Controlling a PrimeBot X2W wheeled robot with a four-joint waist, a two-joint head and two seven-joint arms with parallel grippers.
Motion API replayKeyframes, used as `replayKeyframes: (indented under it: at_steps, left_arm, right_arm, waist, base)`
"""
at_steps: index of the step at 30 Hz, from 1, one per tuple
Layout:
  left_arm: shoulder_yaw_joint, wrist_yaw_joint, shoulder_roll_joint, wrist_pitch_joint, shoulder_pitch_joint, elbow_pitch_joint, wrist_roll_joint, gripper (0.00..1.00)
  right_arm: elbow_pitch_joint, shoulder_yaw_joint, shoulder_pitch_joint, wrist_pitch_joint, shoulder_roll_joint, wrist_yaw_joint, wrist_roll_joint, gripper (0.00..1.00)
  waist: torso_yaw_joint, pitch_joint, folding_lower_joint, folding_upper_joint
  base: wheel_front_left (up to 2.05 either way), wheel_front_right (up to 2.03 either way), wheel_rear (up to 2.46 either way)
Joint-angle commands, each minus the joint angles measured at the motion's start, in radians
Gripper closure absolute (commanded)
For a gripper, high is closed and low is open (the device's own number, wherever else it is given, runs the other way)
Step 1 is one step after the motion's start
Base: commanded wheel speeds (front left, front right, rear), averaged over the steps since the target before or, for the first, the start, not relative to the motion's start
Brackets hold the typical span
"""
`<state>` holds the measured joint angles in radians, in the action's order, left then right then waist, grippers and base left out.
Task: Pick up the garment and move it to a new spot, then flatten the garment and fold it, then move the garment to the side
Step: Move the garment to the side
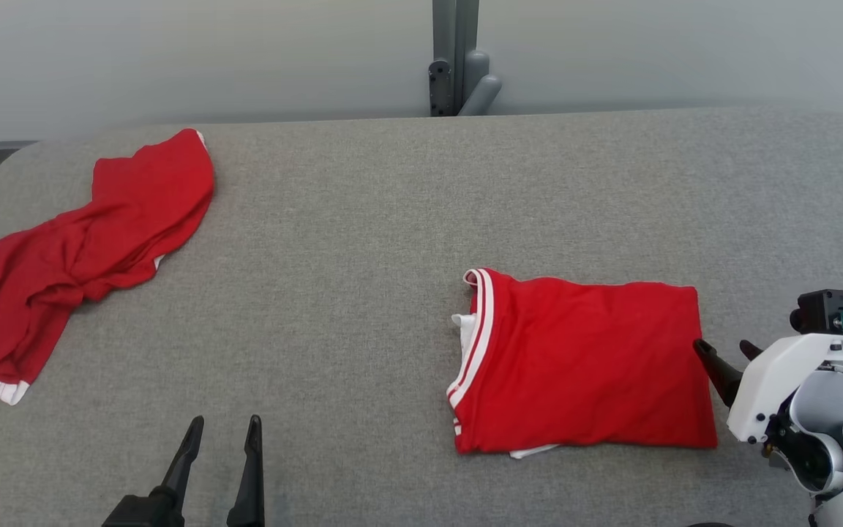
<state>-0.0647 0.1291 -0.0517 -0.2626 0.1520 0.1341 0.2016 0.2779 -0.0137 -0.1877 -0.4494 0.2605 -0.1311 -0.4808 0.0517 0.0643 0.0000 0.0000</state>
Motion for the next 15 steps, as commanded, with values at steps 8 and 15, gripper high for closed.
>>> replayKeyframes:
  at_steps: [8,15]
  left_arm:
    - [-0.005,0.003,0.0,-0.003,-0.036,0.002,0.013,0.0]
    - [-0.009,0.003,0.001,-0.003,-0.057,-0.01,0.011,0.0]
  right_arm:
    - [0.168,-0.013,-0.103,-0.049,-0.03,0.0,0.009,0.0]
    - [0.259,0.056,-0.19,-0.04,-0.028,0.0,-0.085,1.0]
  waist:
    - [0.028,0.053,0.0,0.0]
    - [0.002,0.079,0.0,0.0]
  base:
    - [0.0,0.0,0.0]
    - [0.0,0.0,0.0]
